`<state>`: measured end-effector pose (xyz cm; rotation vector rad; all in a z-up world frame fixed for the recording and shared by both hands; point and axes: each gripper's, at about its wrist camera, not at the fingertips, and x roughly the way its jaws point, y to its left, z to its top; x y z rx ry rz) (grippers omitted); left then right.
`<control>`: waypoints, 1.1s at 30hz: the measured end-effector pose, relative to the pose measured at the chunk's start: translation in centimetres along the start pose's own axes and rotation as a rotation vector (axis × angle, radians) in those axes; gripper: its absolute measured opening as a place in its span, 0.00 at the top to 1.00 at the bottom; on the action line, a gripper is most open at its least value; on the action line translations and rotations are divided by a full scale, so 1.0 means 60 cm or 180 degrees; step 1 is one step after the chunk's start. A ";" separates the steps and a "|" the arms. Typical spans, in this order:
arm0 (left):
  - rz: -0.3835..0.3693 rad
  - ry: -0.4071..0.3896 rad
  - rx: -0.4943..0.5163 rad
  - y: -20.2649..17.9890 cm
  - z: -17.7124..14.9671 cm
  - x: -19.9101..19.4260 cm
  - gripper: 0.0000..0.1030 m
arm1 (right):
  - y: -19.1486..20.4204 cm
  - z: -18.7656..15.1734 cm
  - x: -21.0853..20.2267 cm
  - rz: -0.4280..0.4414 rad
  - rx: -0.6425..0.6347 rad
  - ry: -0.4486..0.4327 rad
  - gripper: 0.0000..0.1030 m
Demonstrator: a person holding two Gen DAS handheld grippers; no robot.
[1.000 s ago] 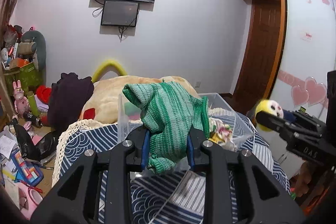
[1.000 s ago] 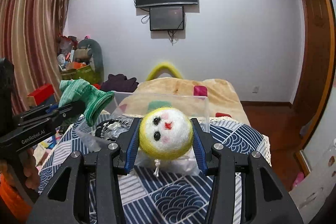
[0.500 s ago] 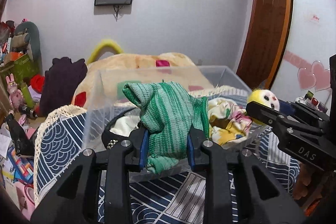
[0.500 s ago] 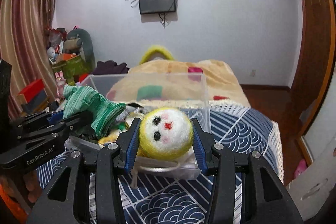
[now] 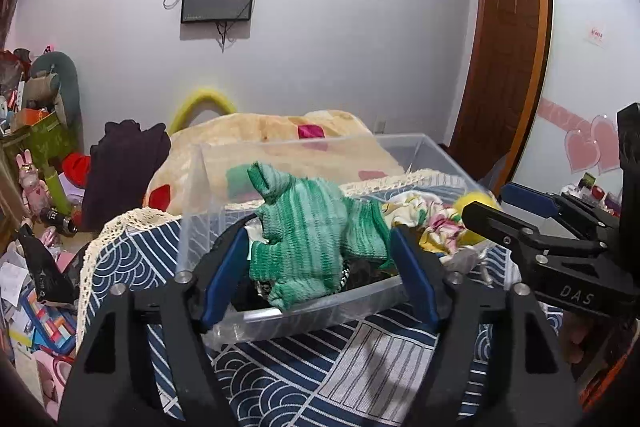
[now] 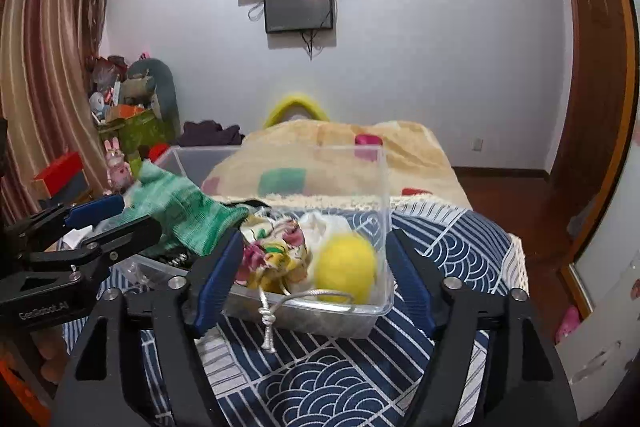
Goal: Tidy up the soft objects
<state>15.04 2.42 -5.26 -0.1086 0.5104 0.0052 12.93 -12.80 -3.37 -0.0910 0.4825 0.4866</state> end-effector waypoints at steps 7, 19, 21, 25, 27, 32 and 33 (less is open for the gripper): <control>-0.0010 -0.0243 0.0031 -0.002 0.013 -0.060 0.23 | 0.016 0.019 -0.065 0.0019 -0.0076 -0.0327 0.23; 0.0056 -0.0712 0.0137 -0.024 0.019 -0.174 0.01 | 0.039 0.026 -0.152 0.0033 -0.0130 -0.0809 0.00; 0.0040 -0.0746 0.0122 -0.023 0.019 -0.184 0.01 | 0.042 0.025 -0.154 0.0036 -0.0140 -0.0842 0.00; 0.0049 -0.0814 0.0128 -0.025 0.014 -0.206 0.00 | 0.046 0.021 -0.152 0.0031 -0.0133 -0.0851 0.00; 0.0042 -0.0835 0.0133 -0.026 0.012 -0.213 0.00 | 0.045 0.015 -0.150 0.0042 -0.0121 -0.0839 0.00; 0.0035 -0.0849 0.0142 -0.028 0.005 -0.221 0.00 | 0.044 0.012 -0.141 0.0061 -0.0099 -0.0802 0.00; 0.0019 -0.0849 0.0143 -0.028 0.004 -0.222 0.00 | 0.044 0.008 -0.143 0.0072 -0.0093 -0.0802 0.00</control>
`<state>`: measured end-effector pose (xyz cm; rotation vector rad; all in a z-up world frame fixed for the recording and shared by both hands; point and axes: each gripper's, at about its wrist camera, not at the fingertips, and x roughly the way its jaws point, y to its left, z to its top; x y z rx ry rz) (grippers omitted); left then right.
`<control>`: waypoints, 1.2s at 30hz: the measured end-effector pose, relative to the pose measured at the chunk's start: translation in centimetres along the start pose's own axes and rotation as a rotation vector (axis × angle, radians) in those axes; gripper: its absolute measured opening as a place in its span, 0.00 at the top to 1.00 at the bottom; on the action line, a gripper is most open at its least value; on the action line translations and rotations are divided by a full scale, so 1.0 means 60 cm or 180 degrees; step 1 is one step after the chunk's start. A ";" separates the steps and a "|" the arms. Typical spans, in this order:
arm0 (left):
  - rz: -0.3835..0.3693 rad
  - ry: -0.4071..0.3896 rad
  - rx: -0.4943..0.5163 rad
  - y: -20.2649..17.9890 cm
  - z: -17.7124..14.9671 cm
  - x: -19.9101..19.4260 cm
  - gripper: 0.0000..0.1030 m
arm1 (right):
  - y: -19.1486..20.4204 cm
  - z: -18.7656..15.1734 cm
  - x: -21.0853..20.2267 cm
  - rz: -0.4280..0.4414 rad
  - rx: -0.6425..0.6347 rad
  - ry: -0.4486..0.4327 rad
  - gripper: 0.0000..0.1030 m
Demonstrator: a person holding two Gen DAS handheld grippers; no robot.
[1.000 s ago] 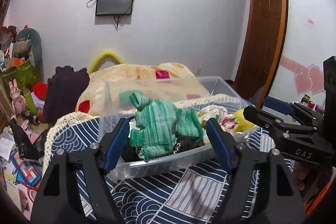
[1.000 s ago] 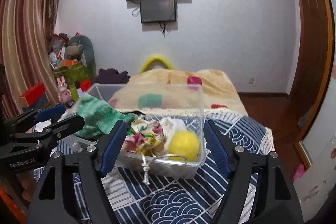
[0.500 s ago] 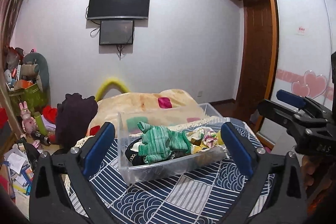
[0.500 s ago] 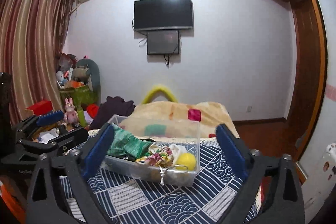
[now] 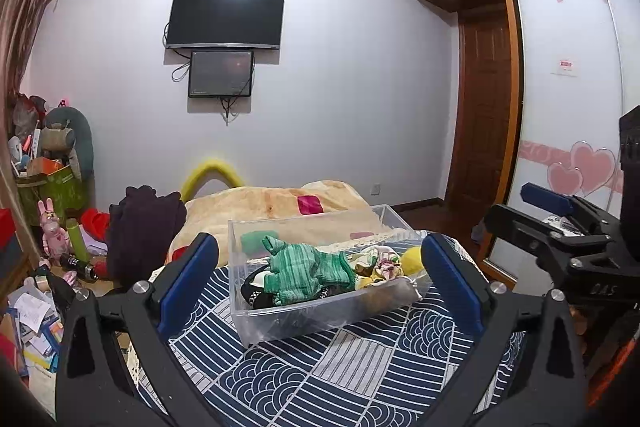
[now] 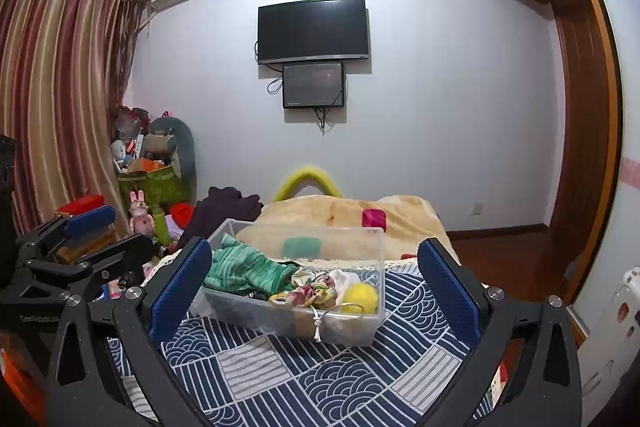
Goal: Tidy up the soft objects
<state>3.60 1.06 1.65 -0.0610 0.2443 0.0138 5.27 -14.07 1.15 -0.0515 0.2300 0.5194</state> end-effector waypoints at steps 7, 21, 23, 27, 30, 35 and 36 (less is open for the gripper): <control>-0.0038 -0.0017 0.0009 -0.002 0.001 -0.004 0.00 | -0.001 -0.005 -0.008 -0.0011 0.0004 -0.0025 0.00; -0.0014 -0.0013 0.0012 -0.002 0.002 -0.003 0.00 | 0.001 0.000 -0.014 -0.0003 -0.0003 -0.0035 0.00; -0.0017 -0.0013 0.0014 -0.002 0.001 -0.003 0.00 | 0.001 0.000 -0.014 -0.0001 0.0001 -0.0031 0.00; -0.0014 -0.0016 0.0018 -0.003 0.001 -0.003 0.00 | 0.001 0.003 -0.016 0.0009 0.0012 -0.0035 0.00; -0.0014 -0.0014 0.0018 -0.003 0.000 -0.003 0.00 | 0.002 0.004 -0.017 0.0004 0.0010 -0.0035 0.00; -0.0015 -0.0013 0.0019 -0.003 0.001 -0.003 0.00 | 0.002 0.005 -0.017 0.0002 0.0014 -0.0029 0.00; -0.0018 -0.0012 0.0019 -0.003 0.001 -0.003 0.00 | 0.003 0.004 -0.019 -0.0001 0.0016 -0.0028 0.00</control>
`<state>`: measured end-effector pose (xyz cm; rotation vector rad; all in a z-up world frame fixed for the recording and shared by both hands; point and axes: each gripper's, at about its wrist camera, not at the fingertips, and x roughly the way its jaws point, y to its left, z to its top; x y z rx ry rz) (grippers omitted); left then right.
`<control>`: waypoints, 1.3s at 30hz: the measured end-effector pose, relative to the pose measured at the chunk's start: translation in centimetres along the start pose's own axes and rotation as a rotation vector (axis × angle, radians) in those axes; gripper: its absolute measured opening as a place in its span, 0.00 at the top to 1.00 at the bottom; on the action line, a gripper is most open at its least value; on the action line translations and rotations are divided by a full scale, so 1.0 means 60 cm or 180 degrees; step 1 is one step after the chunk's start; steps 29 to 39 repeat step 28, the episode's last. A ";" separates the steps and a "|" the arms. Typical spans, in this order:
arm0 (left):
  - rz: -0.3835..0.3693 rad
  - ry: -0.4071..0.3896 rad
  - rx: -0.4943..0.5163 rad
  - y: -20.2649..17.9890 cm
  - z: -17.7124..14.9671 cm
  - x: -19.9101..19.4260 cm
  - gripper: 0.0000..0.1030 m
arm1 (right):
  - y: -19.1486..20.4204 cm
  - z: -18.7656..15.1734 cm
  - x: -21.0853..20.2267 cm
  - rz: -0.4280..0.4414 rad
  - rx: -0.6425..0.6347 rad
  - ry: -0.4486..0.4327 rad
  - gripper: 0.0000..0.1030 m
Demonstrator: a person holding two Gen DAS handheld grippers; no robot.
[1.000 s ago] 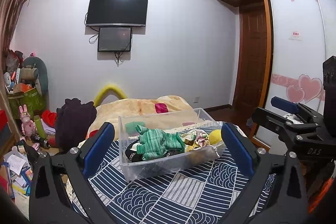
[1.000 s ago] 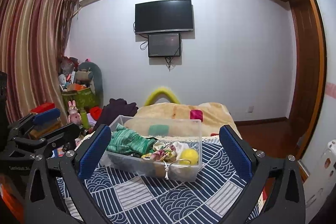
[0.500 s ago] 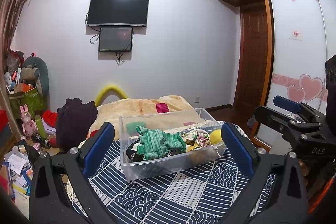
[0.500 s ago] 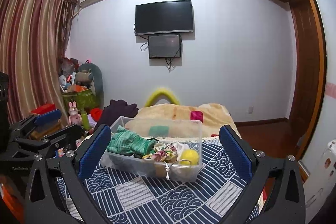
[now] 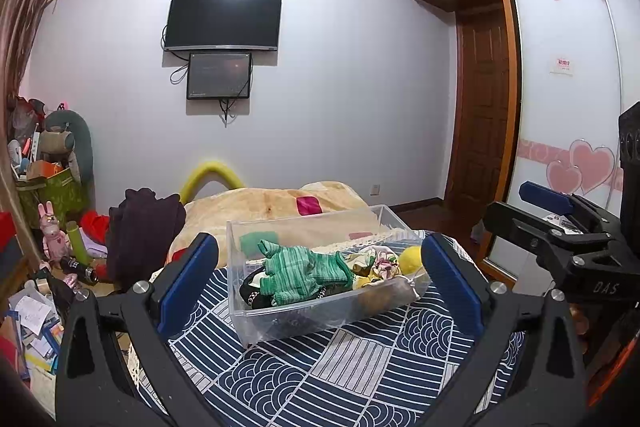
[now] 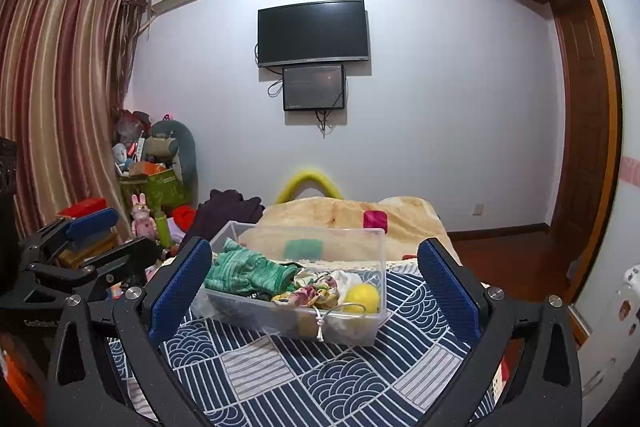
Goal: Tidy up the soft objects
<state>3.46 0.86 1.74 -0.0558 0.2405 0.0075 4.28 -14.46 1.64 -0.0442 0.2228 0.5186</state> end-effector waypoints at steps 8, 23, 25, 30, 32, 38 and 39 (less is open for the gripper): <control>-0.0081 0.0031 0.0009 -0.001 -0.002 0.002 0.00 | -0.002 0.001 0.001 -0.0007 0.0019 0.0012 0.00; -0.0103 0.0056 0.0020 0.001 -0.001 -0.001 0.00 | 0.005 -0.006 0.007 0.0011 0.0025 0.0068 0.00; -0.0104 0.0065 0.0026 0.000 -0.002 0.000 0.00 | 0.007 -0.005 0.008 0.0015 0.0027 0.0076 0.00; -0.0118 0.0079 0.0039 -0.001 -0.004 0.000 0.00 | 0.006 -0.006 0.009 0.0017 0.0025 0.0084 0.00; -0.0118 0.0079 0.0039 -0.001 -0.004 0.000 0.00 | 0.006 -0.006 0.009 0.0017 0.0025 0.0084 0.00; -0.0118 0.0079 0.0039 -0.001 -0.004 0.000 0.00 | 0.006 -0.006 0.009 0.0017 0.0025 0.0084 0.00; -0.0118 0.0079 0.0039 -0.001 -0.004 0.000 0.00 | 0.006 -0.006 0.009 0.0017 0.0025 0.0084 0.00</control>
